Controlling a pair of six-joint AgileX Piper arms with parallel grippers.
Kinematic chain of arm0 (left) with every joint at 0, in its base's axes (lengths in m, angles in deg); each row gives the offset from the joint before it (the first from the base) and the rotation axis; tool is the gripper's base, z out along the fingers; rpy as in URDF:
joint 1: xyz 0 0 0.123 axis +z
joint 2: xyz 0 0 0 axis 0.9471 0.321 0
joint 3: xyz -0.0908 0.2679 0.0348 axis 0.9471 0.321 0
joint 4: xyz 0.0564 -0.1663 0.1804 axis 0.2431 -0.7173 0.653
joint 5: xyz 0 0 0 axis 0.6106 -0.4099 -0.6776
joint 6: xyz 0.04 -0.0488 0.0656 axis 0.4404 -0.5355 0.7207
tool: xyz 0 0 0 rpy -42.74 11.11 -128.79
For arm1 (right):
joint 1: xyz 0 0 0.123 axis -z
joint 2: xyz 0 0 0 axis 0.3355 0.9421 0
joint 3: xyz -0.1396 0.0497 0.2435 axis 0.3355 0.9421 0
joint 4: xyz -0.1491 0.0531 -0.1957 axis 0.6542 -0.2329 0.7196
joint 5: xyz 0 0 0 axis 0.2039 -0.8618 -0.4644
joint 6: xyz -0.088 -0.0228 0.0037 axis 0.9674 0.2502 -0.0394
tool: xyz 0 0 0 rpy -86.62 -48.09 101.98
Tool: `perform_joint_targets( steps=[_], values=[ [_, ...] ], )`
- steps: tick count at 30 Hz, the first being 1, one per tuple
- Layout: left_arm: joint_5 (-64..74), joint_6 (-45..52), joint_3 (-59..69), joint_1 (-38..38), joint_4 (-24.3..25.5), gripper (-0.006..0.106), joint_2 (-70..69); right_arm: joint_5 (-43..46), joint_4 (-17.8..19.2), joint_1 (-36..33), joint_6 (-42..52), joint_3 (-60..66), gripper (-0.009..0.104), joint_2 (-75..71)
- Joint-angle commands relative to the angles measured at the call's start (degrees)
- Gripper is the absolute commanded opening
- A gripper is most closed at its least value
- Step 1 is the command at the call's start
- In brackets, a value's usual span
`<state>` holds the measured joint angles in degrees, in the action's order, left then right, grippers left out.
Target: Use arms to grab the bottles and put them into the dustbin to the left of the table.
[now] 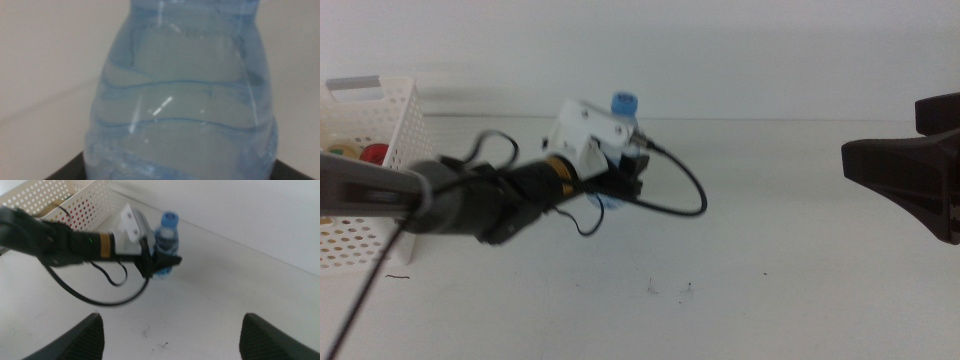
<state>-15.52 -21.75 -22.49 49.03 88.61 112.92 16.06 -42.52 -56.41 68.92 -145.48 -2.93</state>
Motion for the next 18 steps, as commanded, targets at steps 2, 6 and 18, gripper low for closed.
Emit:
perform_joint_targets(
  steps=[2,6,18],
  values=[
    [4.41,-1.71,-0.40,-0.81,-0.32,0.017,-8.15,0.44,0.17,-0.10,0.24,-0.41,0.093,-0.27],
    [13.28,-5.64,-0.40,-0.81,-2.06,0.020,-15.31,0.44,0.17,-0.10,0.24,-0.41,0.093,-0.27],
    [54.55,12.68,-16.32,4.47,-16.29,0.021,-25.63,0.44,0.17,-0.10,0.24,-0.41,0.093,-0.27]
  ],
)
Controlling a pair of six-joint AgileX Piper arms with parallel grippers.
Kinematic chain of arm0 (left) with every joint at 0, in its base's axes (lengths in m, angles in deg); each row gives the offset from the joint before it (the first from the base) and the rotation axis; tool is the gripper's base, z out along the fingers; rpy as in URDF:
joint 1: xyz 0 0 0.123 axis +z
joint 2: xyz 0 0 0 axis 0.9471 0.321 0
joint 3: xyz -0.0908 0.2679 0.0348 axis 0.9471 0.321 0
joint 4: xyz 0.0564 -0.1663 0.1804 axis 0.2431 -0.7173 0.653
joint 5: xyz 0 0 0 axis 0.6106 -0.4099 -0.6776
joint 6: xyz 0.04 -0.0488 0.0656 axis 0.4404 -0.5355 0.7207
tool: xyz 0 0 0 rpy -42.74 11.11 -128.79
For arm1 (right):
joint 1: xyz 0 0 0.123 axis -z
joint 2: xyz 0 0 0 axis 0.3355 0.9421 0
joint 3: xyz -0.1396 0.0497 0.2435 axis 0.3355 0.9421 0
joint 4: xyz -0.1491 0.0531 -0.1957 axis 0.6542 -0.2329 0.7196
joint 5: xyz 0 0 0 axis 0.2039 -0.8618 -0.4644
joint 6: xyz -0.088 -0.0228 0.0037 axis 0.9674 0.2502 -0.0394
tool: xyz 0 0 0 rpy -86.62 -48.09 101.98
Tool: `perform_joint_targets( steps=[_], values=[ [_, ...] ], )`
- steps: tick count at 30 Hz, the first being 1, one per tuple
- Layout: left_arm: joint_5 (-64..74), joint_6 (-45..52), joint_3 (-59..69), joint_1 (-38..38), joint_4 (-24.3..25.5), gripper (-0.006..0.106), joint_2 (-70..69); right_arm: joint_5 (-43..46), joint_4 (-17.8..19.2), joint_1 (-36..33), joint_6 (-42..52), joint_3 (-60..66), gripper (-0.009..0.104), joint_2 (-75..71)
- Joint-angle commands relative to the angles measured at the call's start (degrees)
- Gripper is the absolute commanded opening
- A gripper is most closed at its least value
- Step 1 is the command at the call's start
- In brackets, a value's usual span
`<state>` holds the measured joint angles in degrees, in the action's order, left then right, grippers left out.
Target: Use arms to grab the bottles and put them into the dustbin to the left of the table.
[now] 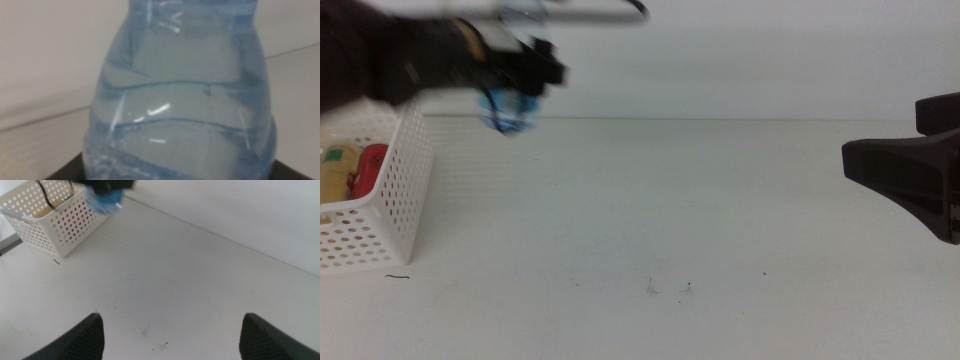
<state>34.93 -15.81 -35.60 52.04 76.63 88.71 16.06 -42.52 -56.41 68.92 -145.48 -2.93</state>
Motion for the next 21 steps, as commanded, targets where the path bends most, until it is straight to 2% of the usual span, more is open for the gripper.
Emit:
perform_joint_targets(
  steps=[1,3,5,13,21],
  values=[
    [7.49,13.57,-5.59,2.97,-10.06,0.021,-1.32,0.44,0.17,-0.10,0.24,-0.41,0.093,-0.27],
    [12.88,24.62,-9.71,6.60,-21.42,0.021,-1.32,0.44,0.17,-0.10,0.24,-0.41,0.093,-0.27],
    [18.20,30.67,-13.16,11.10,-27.09,0.021,-1.32,0.44,0.17,-0.10,0.24,-0.41,0.093,-0.27],
    [28.73,32.91,-20.93,27.12,-27.86,0.021,-0.31,0.44,0.17,-0.10,0.24,-0.41,0.093,-0.27],
    [30.03,33.86,-21.65,36.44,-29.46,0.021,5.72,0.44,0.17,-0.10,0.24,-0.41,0.093,-0.27]
  ],
)
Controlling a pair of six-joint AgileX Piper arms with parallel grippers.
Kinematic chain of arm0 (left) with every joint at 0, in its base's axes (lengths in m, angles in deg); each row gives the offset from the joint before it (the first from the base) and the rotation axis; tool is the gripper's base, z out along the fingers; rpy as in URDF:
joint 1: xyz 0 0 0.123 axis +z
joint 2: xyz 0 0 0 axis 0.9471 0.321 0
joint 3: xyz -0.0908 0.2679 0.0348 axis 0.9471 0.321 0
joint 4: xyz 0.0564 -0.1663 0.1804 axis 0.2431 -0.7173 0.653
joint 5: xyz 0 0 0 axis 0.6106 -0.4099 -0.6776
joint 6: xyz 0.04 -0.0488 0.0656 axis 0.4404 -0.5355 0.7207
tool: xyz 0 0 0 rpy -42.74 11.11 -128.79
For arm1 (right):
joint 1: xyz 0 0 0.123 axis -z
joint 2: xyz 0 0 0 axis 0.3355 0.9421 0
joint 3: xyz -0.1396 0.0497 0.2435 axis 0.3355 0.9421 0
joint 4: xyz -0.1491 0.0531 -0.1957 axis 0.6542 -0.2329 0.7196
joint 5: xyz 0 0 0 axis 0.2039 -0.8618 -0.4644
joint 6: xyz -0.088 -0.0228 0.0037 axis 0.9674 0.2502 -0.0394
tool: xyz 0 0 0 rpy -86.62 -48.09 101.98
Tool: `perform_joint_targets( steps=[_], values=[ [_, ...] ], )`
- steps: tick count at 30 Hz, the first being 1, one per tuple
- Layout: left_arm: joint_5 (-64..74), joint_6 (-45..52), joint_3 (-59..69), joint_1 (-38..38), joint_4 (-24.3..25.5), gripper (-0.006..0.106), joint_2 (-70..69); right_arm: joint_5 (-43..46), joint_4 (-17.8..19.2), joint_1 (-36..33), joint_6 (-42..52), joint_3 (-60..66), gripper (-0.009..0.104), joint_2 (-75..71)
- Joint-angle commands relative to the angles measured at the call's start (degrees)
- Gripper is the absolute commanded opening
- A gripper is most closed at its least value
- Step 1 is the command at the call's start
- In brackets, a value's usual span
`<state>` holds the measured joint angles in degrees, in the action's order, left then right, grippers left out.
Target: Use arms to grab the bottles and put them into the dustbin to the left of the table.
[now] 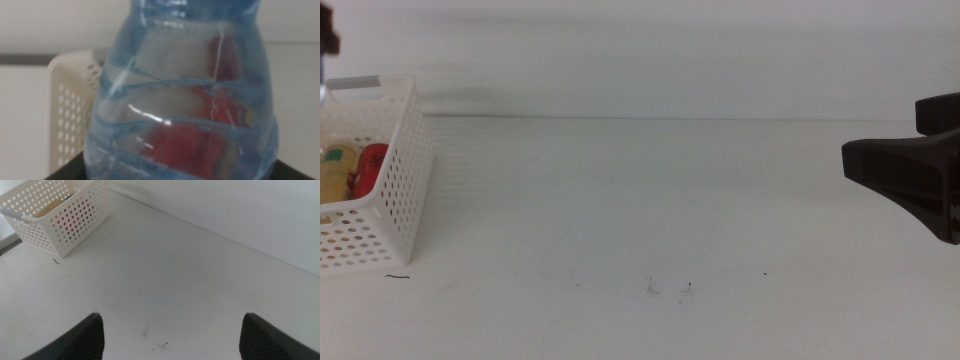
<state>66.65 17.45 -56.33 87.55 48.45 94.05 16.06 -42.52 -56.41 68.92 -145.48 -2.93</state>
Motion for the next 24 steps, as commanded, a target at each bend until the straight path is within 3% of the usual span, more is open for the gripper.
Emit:
perform_joint_targets(
  steps=[1,15,19,24],
  values=[
    [-1.70,1.22,-0.92,1.42,-1.28,0.021,1.41,0.44,0.17,-0.10,0.24,-0.41,0.093,-0.27],
    [-3.15,1.11,-0.92,3.14,-0.02,0.025,14.83,0.44,0.17,-0.10,0.24,-0.41,0.093,-0.27],
    [-2.37,1.11,-0.79,3.14,-0.02,0.039,16.73,0.44,0.17,-0.10,0.24,-0.41,0.093,-0.27],
    [-1.58,1.11,-0.79,3.14,-0.25,0.073,17.44,0.44,0.17,-0.10,0.24,-0.41,0.093,-0.27]
  ],
)
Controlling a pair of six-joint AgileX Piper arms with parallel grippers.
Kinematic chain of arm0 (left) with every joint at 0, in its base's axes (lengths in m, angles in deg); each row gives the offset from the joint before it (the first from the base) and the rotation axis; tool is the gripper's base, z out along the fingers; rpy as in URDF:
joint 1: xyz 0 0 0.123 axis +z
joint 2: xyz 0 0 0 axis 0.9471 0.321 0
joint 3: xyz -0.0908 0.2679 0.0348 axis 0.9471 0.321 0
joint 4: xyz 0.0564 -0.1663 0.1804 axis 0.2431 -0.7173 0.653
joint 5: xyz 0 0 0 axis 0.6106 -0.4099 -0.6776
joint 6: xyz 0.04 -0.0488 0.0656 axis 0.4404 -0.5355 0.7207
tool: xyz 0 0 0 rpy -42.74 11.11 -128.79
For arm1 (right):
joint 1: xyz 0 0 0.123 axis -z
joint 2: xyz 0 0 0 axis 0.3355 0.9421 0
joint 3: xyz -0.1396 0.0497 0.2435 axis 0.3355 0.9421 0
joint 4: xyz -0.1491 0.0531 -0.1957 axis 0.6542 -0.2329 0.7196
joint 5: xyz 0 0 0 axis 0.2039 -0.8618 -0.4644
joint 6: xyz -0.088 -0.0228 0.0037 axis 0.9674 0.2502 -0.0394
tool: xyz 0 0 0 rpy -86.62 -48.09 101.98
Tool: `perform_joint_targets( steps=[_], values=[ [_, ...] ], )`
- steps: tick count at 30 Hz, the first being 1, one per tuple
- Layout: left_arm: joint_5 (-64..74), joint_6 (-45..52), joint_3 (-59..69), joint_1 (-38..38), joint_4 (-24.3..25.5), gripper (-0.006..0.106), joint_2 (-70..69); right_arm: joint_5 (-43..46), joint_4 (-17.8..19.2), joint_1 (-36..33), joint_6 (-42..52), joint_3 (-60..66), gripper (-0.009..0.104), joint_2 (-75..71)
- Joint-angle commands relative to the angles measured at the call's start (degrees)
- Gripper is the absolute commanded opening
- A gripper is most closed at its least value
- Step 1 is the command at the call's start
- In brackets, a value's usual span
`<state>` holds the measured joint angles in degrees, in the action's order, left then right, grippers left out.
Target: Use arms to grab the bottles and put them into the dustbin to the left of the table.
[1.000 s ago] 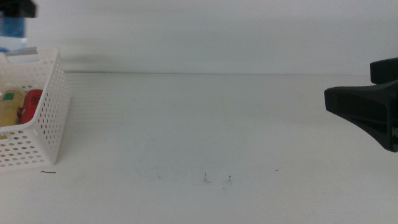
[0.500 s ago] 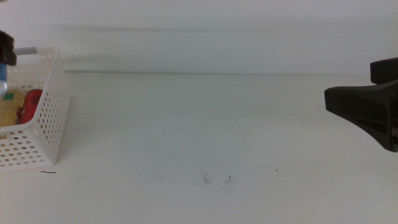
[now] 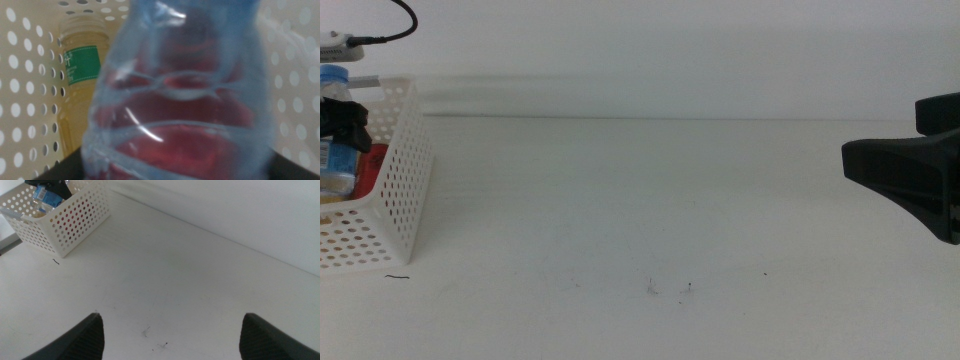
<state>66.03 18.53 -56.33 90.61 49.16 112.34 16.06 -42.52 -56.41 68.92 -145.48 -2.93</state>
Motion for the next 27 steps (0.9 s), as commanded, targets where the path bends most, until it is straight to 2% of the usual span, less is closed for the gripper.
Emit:
perform_joint_targets(
  steps=[1,3,8,13,18,23,27],
  values=[
    [-0.66,0.02,-0.79,0.07,-0.96,0.080,-0.84,0.44,0.17,-0.10,0.24,-0.41,0.093,-0.27],
    [0.37,0.02,-0.79,0.07,-1.26,0.094,-0.84,0.44,0.17,-0.10,0.24,-0.41,0.093,-0.27],
    [2.34,-1.14,-1.01,-0.03,-3.72,0.094,-3.14,0.44,0.17,-0.10,0.24,-0.41,0.093,-0.27],
    [3.60,-1.75,-0.40,-2.25,-3.81,0.094,-9.30,0.44,0.17,-0.10,0.24,-0.41,0.093,-0.27],
    [0.91,1.48,2.78,-10.13,-7.98,0.094,-18.24,0.44,0.17,-0.10,0.24,-0.41,0.093,-0.27],
    [-5.34,3.52,6.86,-21.10,-6.89,0.094,-26.79,0.44,0.17,-0.10,0.24,-0.41,0.093,-0.27],
    [-9.78,6.26,11.21,-27.43,-9.64,0.094,-32.96,0.42,0.17,-0.10,0.24,-0.41,0.093,-0.27]
  ],
)
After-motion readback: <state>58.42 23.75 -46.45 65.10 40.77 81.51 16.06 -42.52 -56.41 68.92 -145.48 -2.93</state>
